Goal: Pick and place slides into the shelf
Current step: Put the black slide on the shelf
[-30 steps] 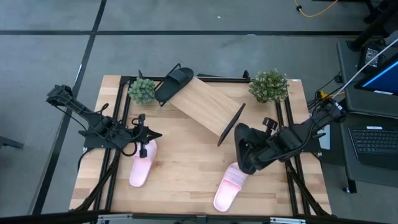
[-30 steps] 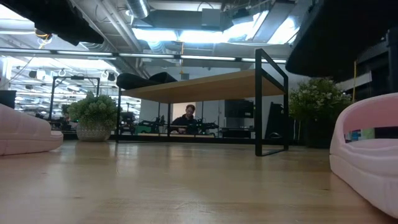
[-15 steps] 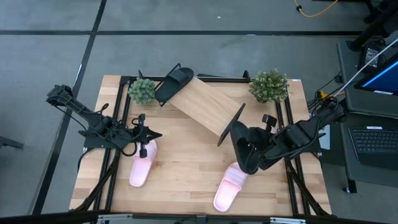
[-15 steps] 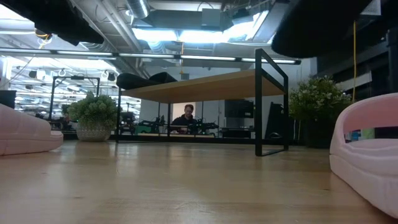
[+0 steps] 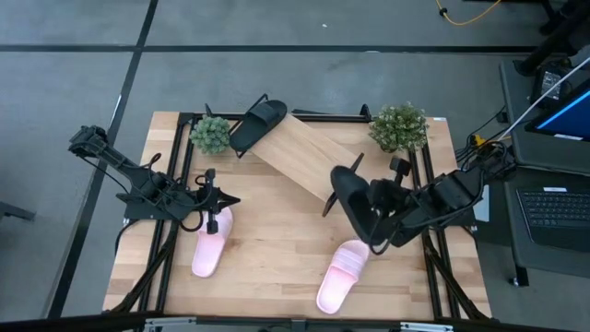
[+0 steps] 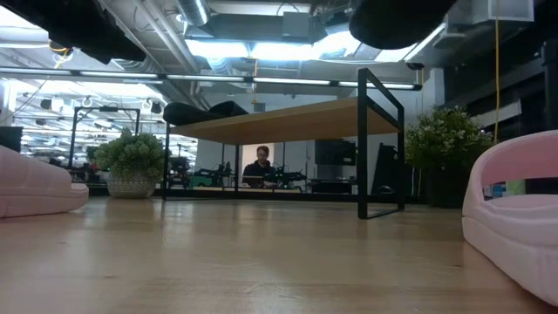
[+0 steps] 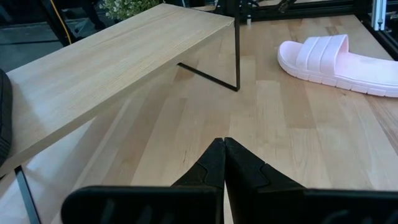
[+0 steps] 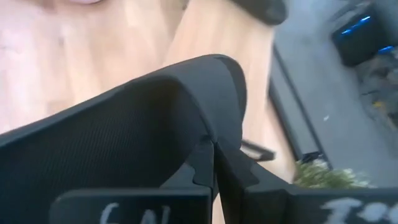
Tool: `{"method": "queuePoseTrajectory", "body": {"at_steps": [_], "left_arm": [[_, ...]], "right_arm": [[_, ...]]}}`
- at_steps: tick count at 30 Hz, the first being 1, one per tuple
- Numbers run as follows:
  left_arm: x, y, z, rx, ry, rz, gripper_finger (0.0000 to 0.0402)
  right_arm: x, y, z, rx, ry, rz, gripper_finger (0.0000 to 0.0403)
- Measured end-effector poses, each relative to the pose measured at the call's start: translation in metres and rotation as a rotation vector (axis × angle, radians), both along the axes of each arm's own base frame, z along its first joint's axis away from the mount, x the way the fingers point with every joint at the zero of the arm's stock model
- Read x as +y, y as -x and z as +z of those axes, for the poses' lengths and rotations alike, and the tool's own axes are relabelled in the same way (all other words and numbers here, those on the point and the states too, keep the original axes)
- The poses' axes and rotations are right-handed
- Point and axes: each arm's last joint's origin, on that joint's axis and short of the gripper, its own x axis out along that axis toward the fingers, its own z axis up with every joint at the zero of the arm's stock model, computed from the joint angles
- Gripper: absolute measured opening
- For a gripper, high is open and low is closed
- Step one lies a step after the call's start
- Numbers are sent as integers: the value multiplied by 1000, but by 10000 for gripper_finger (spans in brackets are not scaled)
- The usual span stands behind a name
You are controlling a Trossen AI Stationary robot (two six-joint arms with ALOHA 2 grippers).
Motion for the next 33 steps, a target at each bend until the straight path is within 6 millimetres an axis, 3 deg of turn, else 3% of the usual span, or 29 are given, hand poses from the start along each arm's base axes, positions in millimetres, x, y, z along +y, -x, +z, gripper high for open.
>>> {"method": "queuePoseTrajectory", "body": {"at_steps": [12, 33], "left_arm": [[0, 0, 0, -1, 0, 0, 0], [0, 0, 0, 1, -1, 0, 0]], "right_arm": [[-36, -31, -6, -31, 39, -173, 6], [-113, -156, -20, 141, 142, -339, 6]]}}
